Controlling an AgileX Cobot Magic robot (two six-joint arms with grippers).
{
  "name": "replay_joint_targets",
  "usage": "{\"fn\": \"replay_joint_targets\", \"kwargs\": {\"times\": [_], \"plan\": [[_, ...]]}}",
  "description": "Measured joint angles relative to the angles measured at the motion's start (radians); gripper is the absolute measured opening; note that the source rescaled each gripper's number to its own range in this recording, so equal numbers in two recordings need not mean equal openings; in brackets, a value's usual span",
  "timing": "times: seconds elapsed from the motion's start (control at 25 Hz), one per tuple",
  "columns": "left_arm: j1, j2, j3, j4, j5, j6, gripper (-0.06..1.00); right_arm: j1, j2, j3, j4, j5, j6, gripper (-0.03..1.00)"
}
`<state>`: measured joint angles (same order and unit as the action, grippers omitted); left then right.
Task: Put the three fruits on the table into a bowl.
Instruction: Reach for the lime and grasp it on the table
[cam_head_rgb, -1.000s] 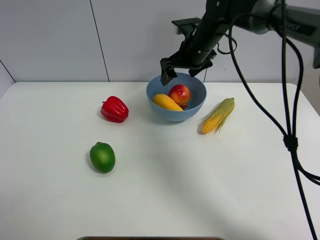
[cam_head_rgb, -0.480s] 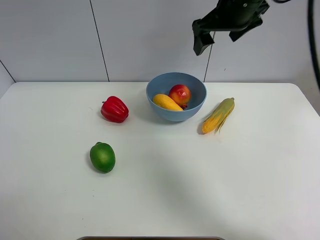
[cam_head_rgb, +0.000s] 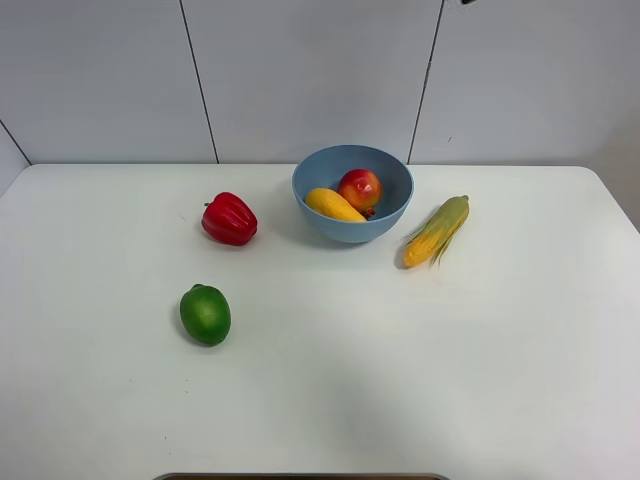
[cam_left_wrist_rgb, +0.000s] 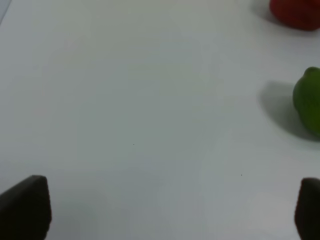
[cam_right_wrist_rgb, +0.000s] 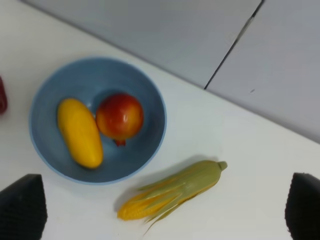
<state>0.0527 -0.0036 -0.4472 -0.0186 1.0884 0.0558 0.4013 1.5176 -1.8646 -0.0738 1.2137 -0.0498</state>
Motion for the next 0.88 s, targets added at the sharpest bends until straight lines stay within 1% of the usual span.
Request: {"fn": "replay_joint_targets", "kwargs": {"times": [0.04, 0.08, 0.32, 0.48, 0.6, 0.8, 0.88], "plan": [[0.000, 0.000, 0.000, 0.000, 0.000, 0.000, 1.00, 0.000, -0.033, 0.027, -0.002, 0.000, 0.000, 0.89], [0.000, 0.000, 0.000, 0.000, 0.000, 0.000, 1.00, 0.000, -0.100, 0.101, -0.016, 0.001, 0.000, 0.89], [0.000, 0.000, 0.000, 0.000, 0.000, 0.000, 1.00, 0.000, -0.335, 0.429, -0.056, 0.005, 0.005, 0.89], [0.000, 0.000, 0.000, 0.000, 0.000, 0.000, 1.00, -0.011, -0.502, 0.614, -0.062, 0.010, 0.016, 0.89], [0.000, 0.000, 0.000, 0.000, 0.000, 0.000, 1.00, -0.062, -0.651, 0.728, -0.067, 0.011, 0.050, 0.89], [0.000, 0.000, 0.000, 0.000, 0.000, 0.000, 1.00, -0.183, -0.888, 0.919, -0.076, 0.011, 0.061, 0.89], [0.000, 0.000, 0.000, 0.000, 0.000, 0.000, 1.00, -0.230, -0.982, 0.998, -0.074, -0.005, 0.061, 0.89]]}}
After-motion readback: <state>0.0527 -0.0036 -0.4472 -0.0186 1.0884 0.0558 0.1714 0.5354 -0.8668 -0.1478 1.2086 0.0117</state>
